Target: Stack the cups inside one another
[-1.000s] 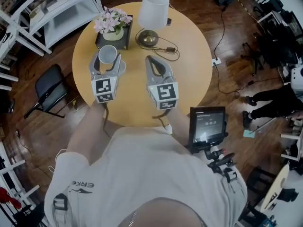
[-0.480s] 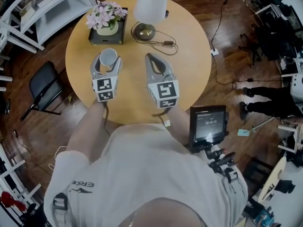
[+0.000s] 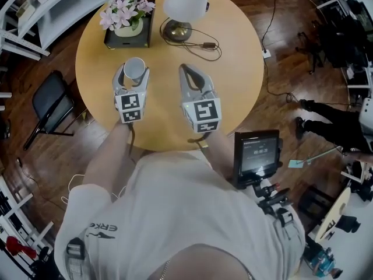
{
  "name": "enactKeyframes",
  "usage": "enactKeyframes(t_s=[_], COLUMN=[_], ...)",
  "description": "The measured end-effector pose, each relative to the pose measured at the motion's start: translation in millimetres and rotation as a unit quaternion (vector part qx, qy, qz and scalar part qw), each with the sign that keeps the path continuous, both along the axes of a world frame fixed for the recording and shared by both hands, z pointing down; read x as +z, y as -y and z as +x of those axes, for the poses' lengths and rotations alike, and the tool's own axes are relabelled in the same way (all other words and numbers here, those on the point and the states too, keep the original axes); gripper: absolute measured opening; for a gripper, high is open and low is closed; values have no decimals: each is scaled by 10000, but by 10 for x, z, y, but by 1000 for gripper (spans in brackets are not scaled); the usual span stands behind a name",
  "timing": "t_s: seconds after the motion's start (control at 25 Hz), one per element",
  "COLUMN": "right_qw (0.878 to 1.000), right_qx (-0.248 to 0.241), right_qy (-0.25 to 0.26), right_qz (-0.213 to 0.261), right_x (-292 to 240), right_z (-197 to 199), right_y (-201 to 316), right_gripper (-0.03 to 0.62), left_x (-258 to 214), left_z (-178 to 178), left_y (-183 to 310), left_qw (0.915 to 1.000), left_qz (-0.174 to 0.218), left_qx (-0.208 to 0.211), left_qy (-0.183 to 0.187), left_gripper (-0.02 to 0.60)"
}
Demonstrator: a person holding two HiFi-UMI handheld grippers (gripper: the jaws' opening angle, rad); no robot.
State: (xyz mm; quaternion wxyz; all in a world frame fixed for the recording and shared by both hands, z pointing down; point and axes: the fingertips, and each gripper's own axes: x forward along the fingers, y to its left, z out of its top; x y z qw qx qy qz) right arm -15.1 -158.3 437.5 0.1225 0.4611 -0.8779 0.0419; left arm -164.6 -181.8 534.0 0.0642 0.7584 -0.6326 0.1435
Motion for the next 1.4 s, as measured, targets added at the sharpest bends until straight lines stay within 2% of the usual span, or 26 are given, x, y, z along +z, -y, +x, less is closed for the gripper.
enactKeyframes(t_s=[0.2, 0.6, 0.8, 1.4], right_qw=[10000, 9998, 9998, 9999], right_qx=[15, -6, -52, -119], right_qy=[-5, -46, -36, 2], right_qz=[-83, -193, -201, -93], right_x=[71, 179, 182, 106], right_z=[-14, -36, -72, -178], right_y=[59, 114, 140, 104], right_gripper=[14, 14, 14, 14], left_x=[180, 425, 467, 247], left_z=[9, 57, 70, -21], left_y=[22, 9, -7, -75], left_qw=[9998, 9989, 9982, 9995], left_qz=[-172, -431, -541, -227], left_qx=[41, 163, 249, 197], left_qy=[96, 53, 30, -3], left_gripper=[341, 342, 390, 388])
